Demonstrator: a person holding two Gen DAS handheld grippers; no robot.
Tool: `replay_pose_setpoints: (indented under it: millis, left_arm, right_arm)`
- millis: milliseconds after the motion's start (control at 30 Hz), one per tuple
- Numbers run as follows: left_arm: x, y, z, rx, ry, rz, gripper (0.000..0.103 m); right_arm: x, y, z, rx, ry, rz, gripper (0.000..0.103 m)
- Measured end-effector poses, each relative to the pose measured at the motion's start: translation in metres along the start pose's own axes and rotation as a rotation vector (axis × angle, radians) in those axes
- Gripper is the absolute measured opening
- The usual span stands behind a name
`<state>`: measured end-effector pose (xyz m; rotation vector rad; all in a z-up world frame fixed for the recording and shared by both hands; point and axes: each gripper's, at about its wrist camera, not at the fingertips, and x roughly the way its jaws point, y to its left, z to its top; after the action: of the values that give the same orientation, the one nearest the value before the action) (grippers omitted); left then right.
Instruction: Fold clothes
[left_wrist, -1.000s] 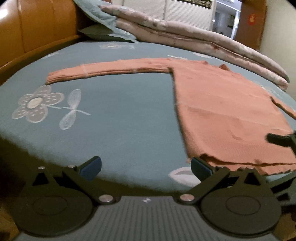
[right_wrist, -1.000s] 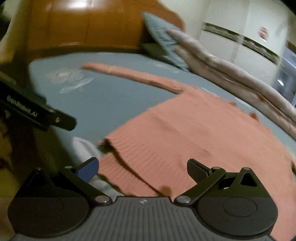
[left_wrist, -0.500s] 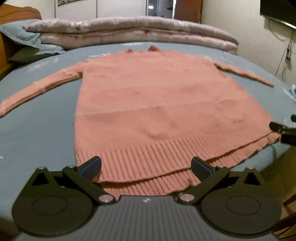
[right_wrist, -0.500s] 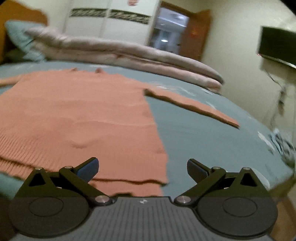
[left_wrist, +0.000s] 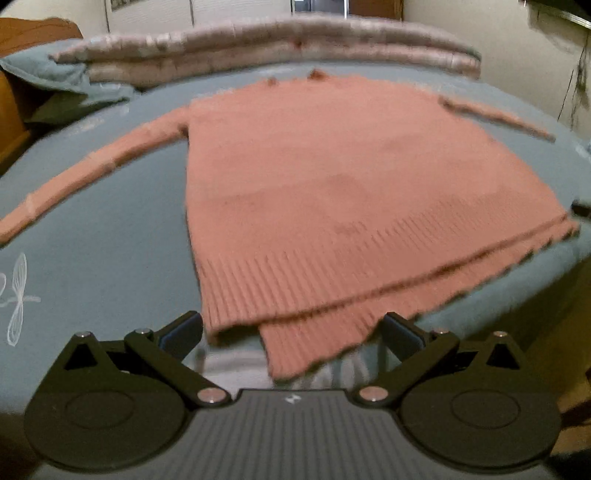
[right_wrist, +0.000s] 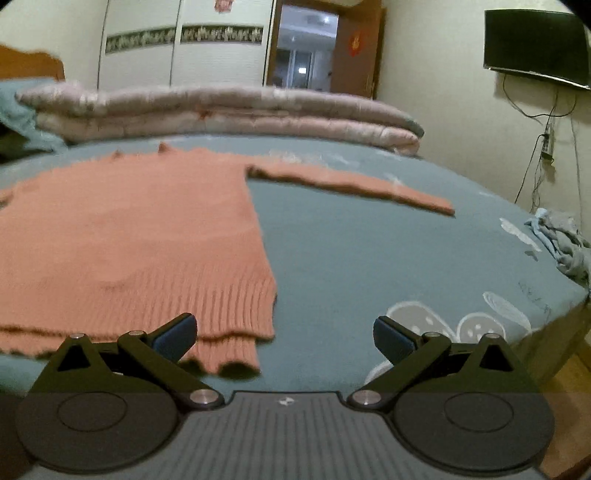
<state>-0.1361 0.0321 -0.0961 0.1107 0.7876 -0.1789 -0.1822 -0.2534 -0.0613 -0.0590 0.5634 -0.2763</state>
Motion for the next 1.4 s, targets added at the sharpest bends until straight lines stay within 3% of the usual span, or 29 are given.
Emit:
replay_pose_setpoints:
  millis: [167, 300, 367, 500, 600, 700, 1000, 1167, 1400]
  left_arm:
    - [0.018, -0.001, 0.004, 0.002, 0.066, 0.058, 0.103]
    - [0.015, 0.017, -0.004, -0.061, 0.075, 0.041, 0.103]
    - [0.013, 0.022, -0.005, -0.068, 0.080, 0.046, 0.103]
    - [0.006, 0.021, -0.002, -0.072, 0.053, 0.038, 0.102]
    - [0.003, 0.015, 0.001, -0.045, 0.023, 0.014, 0.102]
    - [0.014, 0.013, 0.000, -0.009, 0.074, 0.072, 0.102]
    - [0.001, 0.035, -0.007, -0.078, 0.094, 0.094, 0.102]
    - [-0.013, 0.036, 0.002, -0.140, 0.020, 0.017, 0.102]
    - [0.001, 0.021, 0.028, -0.127, -0.051, -0.047, 0.102]
  right_arm:
    - [0.019, 0.014, -0.009, -0.110, 0.061, -0.101, 0.103]
    - [0.017, 0.003, -0.012, -0.174, 0.053, -0.225, 0.103]
    - [0.018, -0.005, -0.010, -0.170, 0.065, -0.227, 0.103]
    - [0.013, -0.001, -0.004, -0.154, 0.060, -0.187, 0.103]
    - [0.001, 0.022, -0.003, -0.181, 0.014, -0.099, 0.103]
    - [-0.001, 0.049, -0.004, -0.230, 0.001, -0.020, 0.103]
    - [-0.007, 0.088, -0.001, -0.267, -0.012, 0.159, 0.103]
    - [-0.011, 0.110, 0.003, -0.274, -0.029, 0.253, 0.103]
    - [-0.005, 0.145, 0.005, -0.294, -0.011, 0.326, 0.103]
